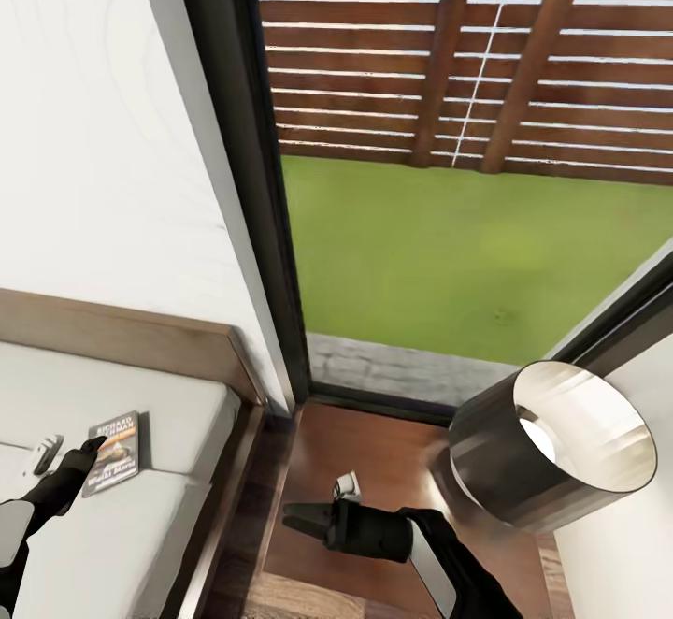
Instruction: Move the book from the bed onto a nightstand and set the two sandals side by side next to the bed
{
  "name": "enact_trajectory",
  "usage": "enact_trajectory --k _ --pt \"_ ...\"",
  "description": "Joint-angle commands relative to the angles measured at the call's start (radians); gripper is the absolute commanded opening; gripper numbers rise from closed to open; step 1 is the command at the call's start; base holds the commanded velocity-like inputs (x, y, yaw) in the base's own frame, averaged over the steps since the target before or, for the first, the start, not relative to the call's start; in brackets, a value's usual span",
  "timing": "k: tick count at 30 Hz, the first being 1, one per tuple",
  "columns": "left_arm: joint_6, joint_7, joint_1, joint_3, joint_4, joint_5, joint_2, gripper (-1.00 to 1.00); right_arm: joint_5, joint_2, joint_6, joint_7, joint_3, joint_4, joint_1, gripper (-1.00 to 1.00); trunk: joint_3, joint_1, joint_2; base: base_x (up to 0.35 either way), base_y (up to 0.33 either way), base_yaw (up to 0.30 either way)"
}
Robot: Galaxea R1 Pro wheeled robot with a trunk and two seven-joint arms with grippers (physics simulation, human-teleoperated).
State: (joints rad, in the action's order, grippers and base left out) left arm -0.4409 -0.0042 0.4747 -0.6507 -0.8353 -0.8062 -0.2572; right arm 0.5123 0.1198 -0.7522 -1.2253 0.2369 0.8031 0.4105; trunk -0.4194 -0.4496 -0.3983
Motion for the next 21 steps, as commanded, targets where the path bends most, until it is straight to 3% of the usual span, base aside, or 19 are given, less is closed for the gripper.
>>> enact_trajectory --k 1,21 --pt "-0.007 0.0 0.001 -0.003 -0.001 -0.005 0.001 1.0 0.006 0.0 -0.007 0.0 0.001 0.0 0.001 1.0 -0.003 0.0 -0.002 0.0 0.0 0.0" --pt "-0.008 -0.001 0.001 -0.008 -0.001 -0.006 -0.002 1.0 0.006 0.0 -0.007 0.0 0.001 0.0 0.001 1.0 -0.027 0.0 -0.002 0.0 0.0 0.0"
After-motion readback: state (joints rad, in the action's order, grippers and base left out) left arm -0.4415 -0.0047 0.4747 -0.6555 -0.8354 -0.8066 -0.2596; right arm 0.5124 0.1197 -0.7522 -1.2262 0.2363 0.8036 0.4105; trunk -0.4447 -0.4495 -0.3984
